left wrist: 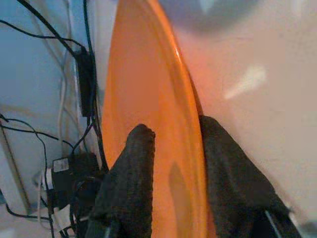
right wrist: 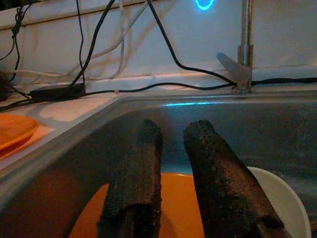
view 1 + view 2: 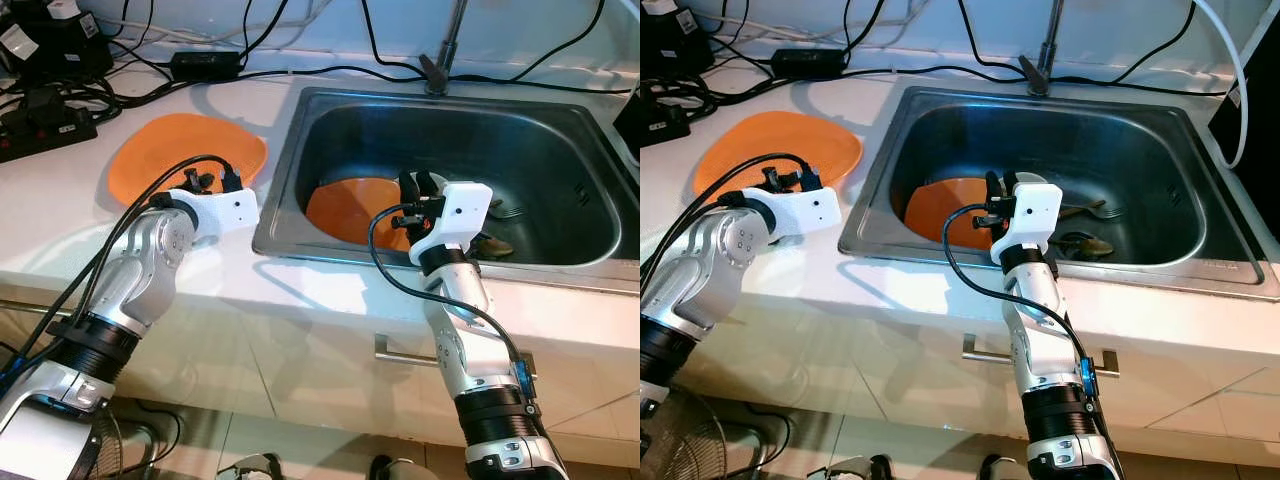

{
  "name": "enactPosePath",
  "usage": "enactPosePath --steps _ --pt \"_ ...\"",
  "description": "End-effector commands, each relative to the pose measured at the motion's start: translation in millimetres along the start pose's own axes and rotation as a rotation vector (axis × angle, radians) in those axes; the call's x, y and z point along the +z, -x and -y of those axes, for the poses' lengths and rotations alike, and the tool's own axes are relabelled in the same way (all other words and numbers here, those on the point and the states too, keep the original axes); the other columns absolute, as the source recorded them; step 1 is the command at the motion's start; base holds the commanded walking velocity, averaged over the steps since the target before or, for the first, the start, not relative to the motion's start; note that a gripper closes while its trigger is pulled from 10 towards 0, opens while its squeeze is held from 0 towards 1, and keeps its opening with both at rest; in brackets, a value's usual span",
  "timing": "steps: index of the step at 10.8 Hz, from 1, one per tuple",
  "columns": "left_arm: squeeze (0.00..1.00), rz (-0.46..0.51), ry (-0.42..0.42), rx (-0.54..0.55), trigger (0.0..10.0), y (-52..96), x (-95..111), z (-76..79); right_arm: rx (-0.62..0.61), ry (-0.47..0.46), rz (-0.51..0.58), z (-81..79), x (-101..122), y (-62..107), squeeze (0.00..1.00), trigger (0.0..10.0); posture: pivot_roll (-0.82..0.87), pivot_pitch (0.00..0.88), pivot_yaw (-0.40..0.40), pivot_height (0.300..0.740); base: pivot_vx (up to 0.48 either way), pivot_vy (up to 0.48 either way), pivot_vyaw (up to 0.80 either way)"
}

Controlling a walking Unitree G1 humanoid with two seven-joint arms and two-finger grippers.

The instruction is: Kitchen organization

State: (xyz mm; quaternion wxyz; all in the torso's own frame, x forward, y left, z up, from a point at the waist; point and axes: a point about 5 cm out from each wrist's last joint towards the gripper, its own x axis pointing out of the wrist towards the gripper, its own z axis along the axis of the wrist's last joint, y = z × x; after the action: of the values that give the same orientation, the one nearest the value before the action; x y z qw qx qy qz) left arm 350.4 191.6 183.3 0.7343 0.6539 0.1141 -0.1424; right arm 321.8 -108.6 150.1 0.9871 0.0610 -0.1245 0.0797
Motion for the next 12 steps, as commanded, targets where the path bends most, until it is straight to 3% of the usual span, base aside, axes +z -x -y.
enactPosePath --steps 1,12 --pt "0.0 0.01 0.005 -0.107 0.0 -2.4 2.0 22.0 -0.011 -0.013 -0.047 2.4 -10.4 4.2 0.0 10.0 0.06 0.097 0.024 0.74 0.0 0.0 0.0" --pt "0.0 0.053 0.005 -0.102 0.0 -1.1 9.7 12.1 -0.024 -0.024 -0.054 4.3 -11.8 5.4 0.0 10.0 0.06 0.097 0.029 0.74 0.0 0.0 0.0"
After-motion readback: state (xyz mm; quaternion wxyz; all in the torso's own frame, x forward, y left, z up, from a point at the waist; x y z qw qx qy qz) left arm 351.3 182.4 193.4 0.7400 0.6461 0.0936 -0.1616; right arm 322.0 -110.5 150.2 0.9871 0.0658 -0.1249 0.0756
